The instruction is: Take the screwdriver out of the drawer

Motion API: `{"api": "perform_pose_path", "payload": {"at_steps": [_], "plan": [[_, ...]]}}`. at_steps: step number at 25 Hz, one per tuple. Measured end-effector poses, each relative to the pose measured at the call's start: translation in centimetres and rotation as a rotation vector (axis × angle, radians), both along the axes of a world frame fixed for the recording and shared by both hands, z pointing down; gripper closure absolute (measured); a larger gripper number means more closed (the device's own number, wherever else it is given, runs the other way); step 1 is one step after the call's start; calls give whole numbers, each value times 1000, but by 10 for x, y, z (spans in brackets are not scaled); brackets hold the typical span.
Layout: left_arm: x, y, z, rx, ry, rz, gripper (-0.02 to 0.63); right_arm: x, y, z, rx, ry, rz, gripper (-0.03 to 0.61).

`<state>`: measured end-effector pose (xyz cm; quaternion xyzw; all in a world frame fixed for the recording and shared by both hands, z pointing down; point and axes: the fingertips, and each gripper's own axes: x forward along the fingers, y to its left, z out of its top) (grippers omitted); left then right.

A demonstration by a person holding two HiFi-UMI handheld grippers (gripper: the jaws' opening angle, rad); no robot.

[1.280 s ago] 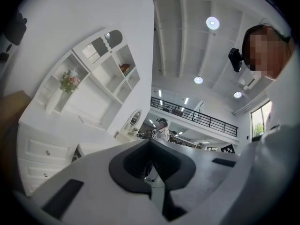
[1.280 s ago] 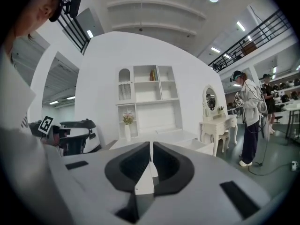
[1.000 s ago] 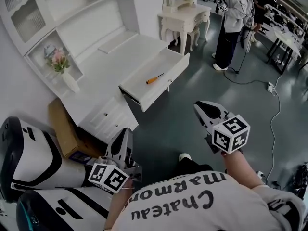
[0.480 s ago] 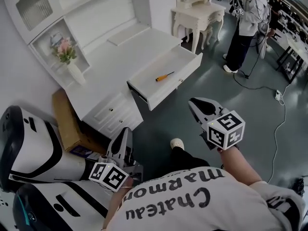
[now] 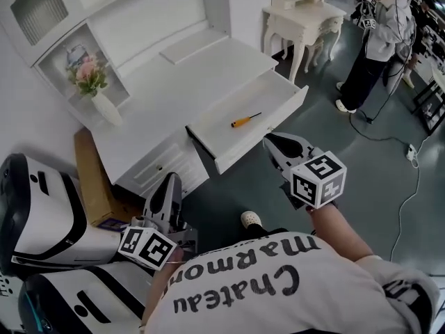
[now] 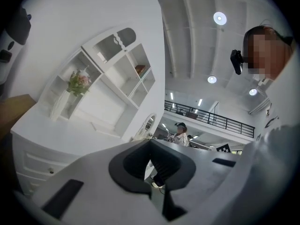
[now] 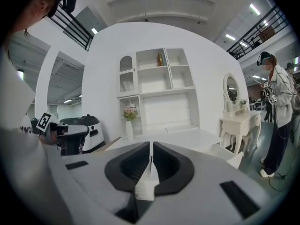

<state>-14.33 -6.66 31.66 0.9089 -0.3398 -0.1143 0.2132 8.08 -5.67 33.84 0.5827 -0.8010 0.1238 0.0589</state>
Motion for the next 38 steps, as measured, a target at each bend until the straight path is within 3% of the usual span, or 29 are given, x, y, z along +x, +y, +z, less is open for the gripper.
{"api": "perform_pose_path", "payload": {"at_steps": [12, 20, 25, 32, 35, 38], "plan": [[46, -107, 6, 35, -72, -108, 591, 69, -139, 19, -31, 7, -87, 537], [28, -140, 45, -62, -106, -269, 591, 77, -203, 85, -181, 108, -221, 537], [3, -142, 58, -103, -142, -373, 591, 70, -226, 156, -341, 244, -356, 537], [-45, -124, 67, -158, -174, -541, 591, 65, -238, 250, -588, 522, -624, 537], [-59, -115, 73, -194, -181, -594, 591, 64, -243, 274, -647, 638, -710, 535], [-67, -114, 79, -215, -182, -620, 591, 65, -253, 295, -690, 676, -741, 526]]}}
